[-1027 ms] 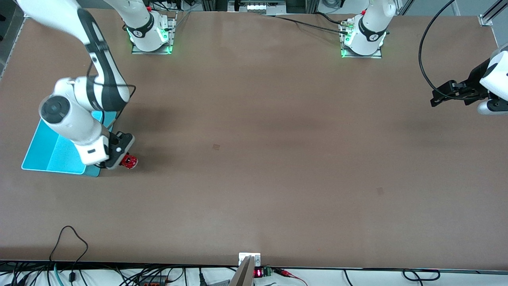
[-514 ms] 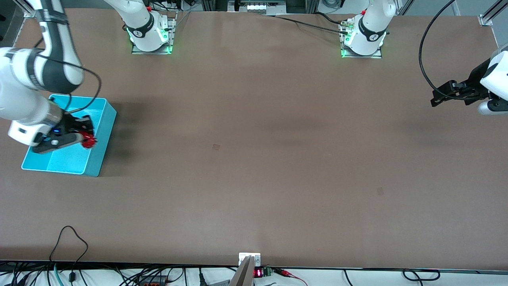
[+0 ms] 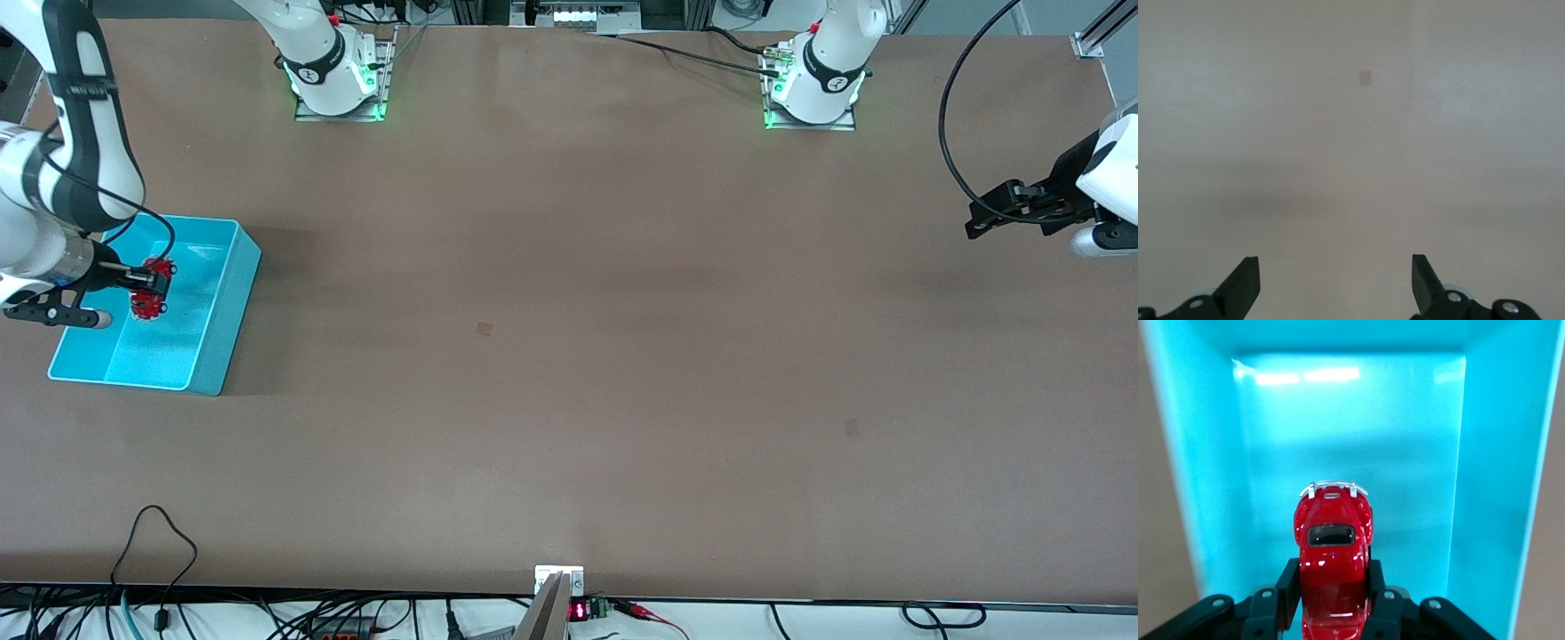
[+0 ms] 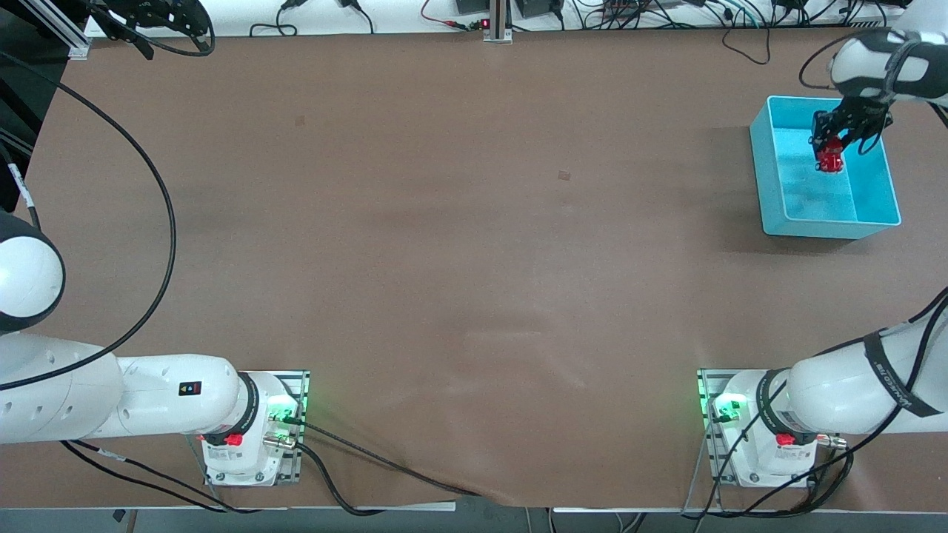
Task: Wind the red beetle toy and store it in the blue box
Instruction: 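Lower the car into the box and open the right gripper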
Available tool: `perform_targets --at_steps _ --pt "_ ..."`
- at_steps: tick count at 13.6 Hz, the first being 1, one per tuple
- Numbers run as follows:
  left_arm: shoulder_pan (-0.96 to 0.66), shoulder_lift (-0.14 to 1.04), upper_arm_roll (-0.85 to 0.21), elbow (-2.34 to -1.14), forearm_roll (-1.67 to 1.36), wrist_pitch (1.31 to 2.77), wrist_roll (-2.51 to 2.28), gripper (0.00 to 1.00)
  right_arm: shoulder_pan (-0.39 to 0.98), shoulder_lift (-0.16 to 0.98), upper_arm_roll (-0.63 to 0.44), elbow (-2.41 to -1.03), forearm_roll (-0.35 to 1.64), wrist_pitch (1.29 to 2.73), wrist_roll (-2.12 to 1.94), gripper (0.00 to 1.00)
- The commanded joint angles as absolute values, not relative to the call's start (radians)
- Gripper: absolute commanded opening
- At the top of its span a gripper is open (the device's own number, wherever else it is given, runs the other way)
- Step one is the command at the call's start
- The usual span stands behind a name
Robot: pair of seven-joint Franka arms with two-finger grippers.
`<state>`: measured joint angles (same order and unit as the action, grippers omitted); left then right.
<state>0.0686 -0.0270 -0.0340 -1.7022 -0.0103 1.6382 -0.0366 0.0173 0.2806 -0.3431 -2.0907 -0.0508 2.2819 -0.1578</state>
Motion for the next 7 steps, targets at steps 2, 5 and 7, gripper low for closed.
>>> perform_targets --at_steps 2,5,7 --pt "0.069 -0.021 -0.031 -1.684 -0.020 1.628 -0.028 1.00 -0.025 0.316 -0.336 -2.190 -0.049 2.422 -0.155 0.00" --pt "0.069 -0.023 -0.031 -1.684 -0.020 1.628 -0.028 1.00 -0.029 0.353 -0.337 -2.191 -0.048 2.419 -0.169 0.01" --pt "0.069 -0.021 -0.031 -1.684 -0.020 1.629 -0.028 1.00 -0.031 0.368 -0.336 -2.191 -0.046 2.419 -0.169 0.10"
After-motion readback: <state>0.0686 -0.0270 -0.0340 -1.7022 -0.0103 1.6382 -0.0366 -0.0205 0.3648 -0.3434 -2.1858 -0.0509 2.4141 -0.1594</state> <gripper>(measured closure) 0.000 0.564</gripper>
